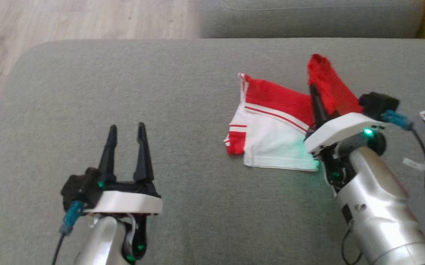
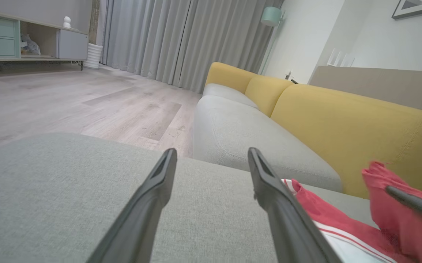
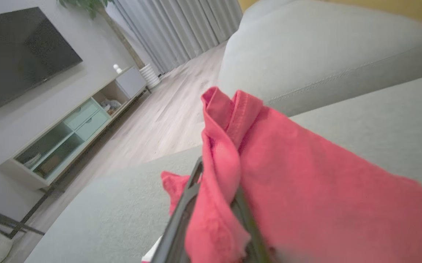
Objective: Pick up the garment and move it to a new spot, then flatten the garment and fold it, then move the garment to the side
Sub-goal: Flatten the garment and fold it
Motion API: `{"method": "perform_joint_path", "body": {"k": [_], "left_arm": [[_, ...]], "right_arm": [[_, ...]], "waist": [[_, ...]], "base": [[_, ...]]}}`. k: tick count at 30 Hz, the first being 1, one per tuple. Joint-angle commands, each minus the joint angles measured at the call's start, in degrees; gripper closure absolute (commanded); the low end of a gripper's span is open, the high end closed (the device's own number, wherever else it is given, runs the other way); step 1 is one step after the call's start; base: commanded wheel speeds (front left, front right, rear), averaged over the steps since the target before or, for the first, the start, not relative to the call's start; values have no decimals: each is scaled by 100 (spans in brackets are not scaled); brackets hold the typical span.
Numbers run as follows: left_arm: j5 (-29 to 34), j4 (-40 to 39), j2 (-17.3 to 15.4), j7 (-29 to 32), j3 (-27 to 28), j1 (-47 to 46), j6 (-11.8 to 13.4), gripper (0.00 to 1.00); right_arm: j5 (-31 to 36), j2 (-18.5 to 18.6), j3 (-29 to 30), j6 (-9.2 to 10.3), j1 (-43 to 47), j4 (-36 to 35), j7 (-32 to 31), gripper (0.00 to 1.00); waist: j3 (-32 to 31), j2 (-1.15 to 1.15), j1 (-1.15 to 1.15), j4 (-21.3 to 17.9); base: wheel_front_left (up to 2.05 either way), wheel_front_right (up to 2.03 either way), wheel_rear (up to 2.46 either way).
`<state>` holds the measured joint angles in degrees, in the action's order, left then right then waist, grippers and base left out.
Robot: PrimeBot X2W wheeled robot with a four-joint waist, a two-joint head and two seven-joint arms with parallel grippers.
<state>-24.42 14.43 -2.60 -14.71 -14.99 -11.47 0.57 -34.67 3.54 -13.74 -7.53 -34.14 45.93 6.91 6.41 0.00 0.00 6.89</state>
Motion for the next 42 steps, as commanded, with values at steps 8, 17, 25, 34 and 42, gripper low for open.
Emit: {"method": "perform_joint_path", "body": {"k": [8, 17, 25, 34, 42], "left_arm": [[-191, -179, -28, -29, -152, -419, 77, 0], [-251, -127, -28, -29, -247, -420, 124, 0], [-199, -52, -28, -29, -141, -386, 118, 0], [-182, -155, -28, -29, 89, -246, 141, 0], [-203, -203, -28, -29, 238, -114, 117, 0]], "right_arm": [[-810, -66, -1299, 4, -637, 596, 528, 100], [-1545, -66, -2299, 4, -665, 1204, 735, 91], [-1984, -66, -3025, 4, -812, 957, 801, 0], [-3, -42, -836, 4, -625, 156, 808, 0], [1784, 155, 1088, 4, 807, -1333, 809, 0]], "waist": [[255, 0, 0, 565], [234, 0, 0, 753], [140, 0, 0, 514], [-63, 0, 0, -106], [-186, 0, 0, -424]], "base": [[0, 0, 0], [0, 0, 0], [0, 0, 0], [0, 0, 0], [0, 0, 0]]}}
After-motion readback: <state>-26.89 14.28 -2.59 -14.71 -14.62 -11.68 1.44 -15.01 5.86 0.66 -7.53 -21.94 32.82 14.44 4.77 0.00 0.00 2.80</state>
